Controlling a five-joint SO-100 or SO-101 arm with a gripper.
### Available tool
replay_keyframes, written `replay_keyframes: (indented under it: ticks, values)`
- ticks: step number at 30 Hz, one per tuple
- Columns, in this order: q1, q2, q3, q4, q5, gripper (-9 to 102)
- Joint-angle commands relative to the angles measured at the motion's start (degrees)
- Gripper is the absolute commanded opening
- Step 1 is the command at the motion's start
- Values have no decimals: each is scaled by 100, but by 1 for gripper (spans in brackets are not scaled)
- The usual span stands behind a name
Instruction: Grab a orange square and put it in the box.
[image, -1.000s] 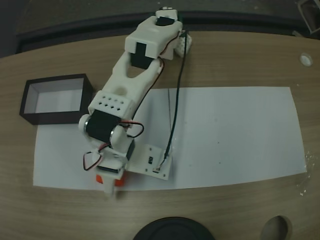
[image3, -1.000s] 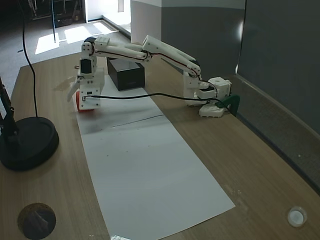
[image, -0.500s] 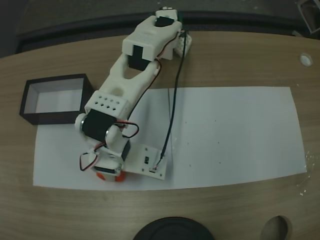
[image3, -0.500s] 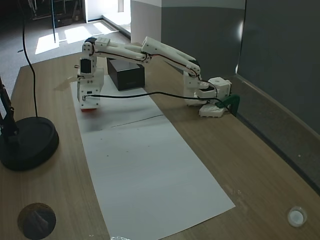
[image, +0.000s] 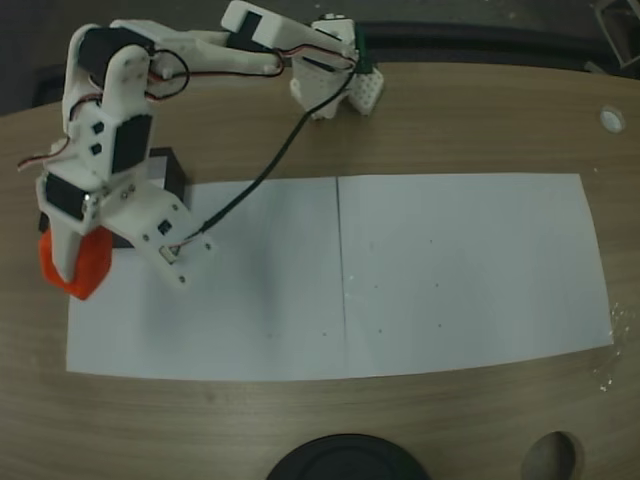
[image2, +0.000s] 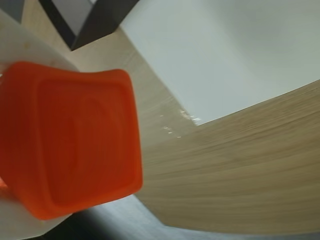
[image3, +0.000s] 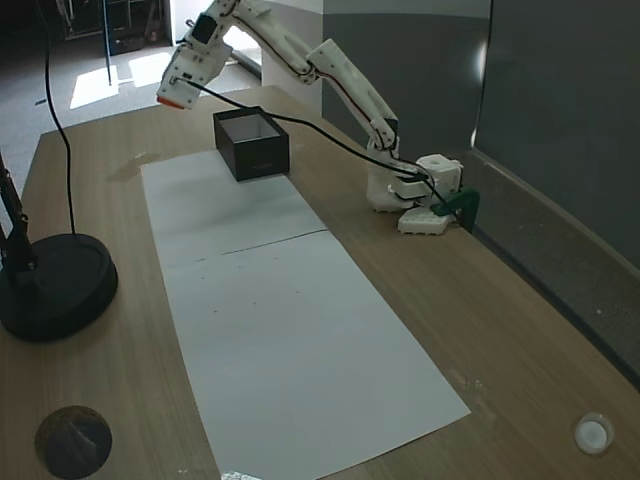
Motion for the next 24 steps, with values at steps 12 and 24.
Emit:
replay_keyframes:
  ticks: [12, 24]
  values:
    - [2145, 97, -193, 9, -369, 2]
    - [2153, -141, 1793, 9, -343, 2]
